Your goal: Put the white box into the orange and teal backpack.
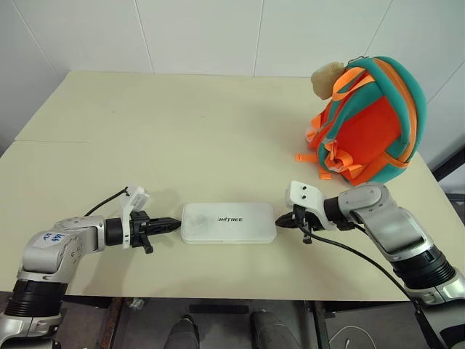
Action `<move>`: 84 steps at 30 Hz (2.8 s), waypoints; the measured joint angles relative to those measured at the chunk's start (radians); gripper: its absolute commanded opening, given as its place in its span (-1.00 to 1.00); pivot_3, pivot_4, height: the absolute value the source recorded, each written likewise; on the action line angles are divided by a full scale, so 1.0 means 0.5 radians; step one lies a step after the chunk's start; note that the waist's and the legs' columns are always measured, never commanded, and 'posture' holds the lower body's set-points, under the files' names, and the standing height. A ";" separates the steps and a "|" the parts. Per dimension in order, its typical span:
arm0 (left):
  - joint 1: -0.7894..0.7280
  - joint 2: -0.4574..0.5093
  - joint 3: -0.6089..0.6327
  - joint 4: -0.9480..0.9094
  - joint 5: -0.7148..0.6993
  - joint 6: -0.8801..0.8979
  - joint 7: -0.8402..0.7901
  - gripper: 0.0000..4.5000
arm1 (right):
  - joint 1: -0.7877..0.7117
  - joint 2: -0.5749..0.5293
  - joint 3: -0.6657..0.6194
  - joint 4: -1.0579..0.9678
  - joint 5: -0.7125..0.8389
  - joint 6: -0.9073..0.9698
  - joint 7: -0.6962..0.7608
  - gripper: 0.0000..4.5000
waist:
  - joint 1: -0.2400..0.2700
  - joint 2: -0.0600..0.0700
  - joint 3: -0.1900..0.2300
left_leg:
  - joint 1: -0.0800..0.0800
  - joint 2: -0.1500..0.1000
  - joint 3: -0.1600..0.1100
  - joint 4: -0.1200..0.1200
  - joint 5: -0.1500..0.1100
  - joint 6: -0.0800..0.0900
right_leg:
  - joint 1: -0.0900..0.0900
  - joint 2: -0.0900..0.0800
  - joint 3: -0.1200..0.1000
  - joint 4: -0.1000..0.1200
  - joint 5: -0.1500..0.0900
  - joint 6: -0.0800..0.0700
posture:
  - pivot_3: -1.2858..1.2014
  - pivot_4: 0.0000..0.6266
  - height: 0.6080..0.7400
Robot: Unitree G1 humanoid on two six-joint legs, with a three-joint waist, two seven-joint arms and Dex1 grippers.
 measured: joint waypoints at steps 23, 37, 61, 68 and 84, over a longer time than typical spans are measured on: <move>-0.177 -0.001 0.442 0.092 -0.225 0.469 0.257 0.93 | -0.137 -0.071 -0.016 0.313 -0.060 -0.346 -0.047 1.00 | -0.002 0.000 0.000 | 0.000 0.000 0.000 0.001 0.000 0.001 | 0.001 0.000 0.000 0.000 0.000 0.000 | 0.03 -0.52 1.00; -0.552 -0.211 0.752 0.875 -0.736 1.443 0.721 0.97 | -0.152 -0.033 -0.016 0.350 -0.090 -0.378 -0.128 1.00 | -0.007 0.000 0.000 | 0.000 0.000 -0.006 0.009 -0.001 0.001 | 0.004 0.001 -0.003 0.006 0.001 0.002 | 0.03 -0.52 1.00; -0.938 -0.115 0.014 1.507 -0.962 1.441 0.583 0.97 | -0.161 0.065 -0.016 0.406 -0.108 -0.382 -0.196 1.00 | 0.010 0.000 0.000 | 0.001 -0.002 -0.006 0.014 -0.001 0.000 | 0.007 0.001 -0.003 0.006 0.001 0.003 | 0.03 -0.52 1.00; -1.015 -0.113 -0.188 1.465 -0.878 1.430 0.462 0.97 | -0.168 0.122 -0.015 0.411 -0.112 -0.386 -0.227 1.00 | 0.012 0.000 0.000 | 0.000 -0.002 -0.006 0.014 -0.001 0.000 | 0.008 0.001 -0.003 0.005 0.001 0.003 | 0.03 -0.52 1.00; -1.038 -0.248 -0.187 1.238 -0.593 1.428 0.409 0.31 | -0.185 0.175 -0.015 0.464 -0.158 -0.423 -0.234 1.00 | 0.051 0.000 0.000 | 0.000 -0.003 -0.006 0.015 -0.001 0.000 | 0.008 0.001 -0.003 0.005 0.001 0.003 | 0.03 -0.52 1.00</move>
